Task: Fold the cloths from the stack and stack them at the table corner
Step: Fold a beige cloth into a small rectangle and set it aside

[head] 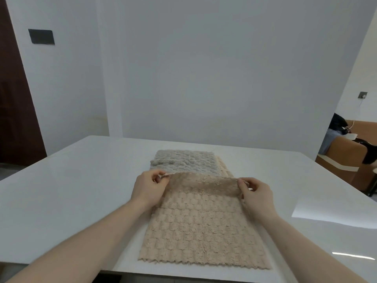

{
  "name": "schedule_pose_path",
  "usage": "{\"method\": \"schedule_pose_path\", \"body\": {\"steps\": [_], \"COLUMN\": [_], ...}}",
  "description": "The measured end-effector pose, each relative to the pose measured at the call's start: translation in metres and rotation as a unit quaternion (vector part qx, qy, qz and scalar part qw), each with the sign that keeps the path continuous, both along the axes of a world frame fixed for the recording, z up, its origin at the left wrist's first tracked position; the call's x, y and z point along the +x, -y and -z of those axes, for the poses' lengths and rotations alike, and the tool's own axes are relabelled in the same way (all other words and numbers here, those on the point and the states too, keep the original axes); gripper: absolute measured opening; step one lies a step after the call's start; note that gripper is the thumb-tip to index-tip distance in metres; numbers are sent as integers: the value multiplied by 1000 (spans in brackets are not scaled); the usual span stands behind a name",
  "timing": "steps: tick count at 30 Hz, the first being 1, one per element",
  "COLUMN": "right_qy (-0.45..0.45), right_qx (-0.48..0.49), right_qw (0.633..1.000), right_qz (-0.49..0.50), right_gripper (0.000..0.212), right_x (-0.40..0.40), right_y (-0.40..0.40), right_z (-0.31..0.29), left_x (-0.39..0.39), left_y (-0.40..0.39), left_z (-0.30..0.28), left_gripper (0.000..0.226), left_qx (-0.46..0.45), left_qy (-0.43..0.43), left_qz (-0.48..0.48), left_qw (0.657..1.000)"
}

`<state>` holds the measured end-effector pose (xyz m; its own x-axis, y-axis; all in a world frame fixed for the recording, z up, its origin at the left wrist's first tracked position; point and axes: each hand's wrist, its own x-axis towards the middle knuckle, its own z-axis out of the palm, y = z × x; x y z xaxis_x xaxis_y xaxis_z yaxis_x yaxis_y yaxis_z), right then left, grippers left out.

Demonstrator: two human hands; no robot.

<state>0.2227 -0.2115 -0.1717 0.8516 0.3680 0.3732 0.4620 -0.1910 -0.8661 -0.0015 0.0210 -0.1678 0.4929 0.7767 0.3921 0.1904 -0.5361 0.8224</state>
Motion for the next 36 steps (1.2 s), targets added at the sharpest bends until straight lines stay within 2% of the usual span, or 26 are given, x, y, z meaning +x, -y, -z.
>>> {"method": "schedule_pose_path", "body": {"steps": [4, 10, 21, 26, 29, 33, 36], "right_qy": [9, 53, 71, 97, 118, 105, 101], "right_qx": [14, -71, -184, -224, -257, -222, -178], "right_qw": [999, 989, 965, 952, 939, 951, 972], "right_qz": [-44, -120, -170, -186, -196, -187, -119], "right_gripper": [13, 14, 10, 11, 13, 10, 5], "right_x": [-22, -63, -96, -98, -100, -96, -82], "right_y": [26, 79, 138, 146, 146, 133, 107], "right_z": [-29, -40, -14, -7, -8, -13, -11], "left_x": [-27, -82, -138, -146, -143, -121, -86], "left_y": [20, 52, 88, 90, 91, 101, 120], "left_z": [-36, -44, -10, -8, -18, -33, -36], "left_gripper": [14, 15, 10, 10, 8, 17, 30], "left_qx": [-10, -4, 72, 79, 90, 144, 174], "left_qy": [30, 6, -146, -233, -256, -238, -256], "left_qz": [58, 101, 124, 147, 135, 130, 169], "left_qw": [998, 995, 979, 958, 953, 952, 936]}}
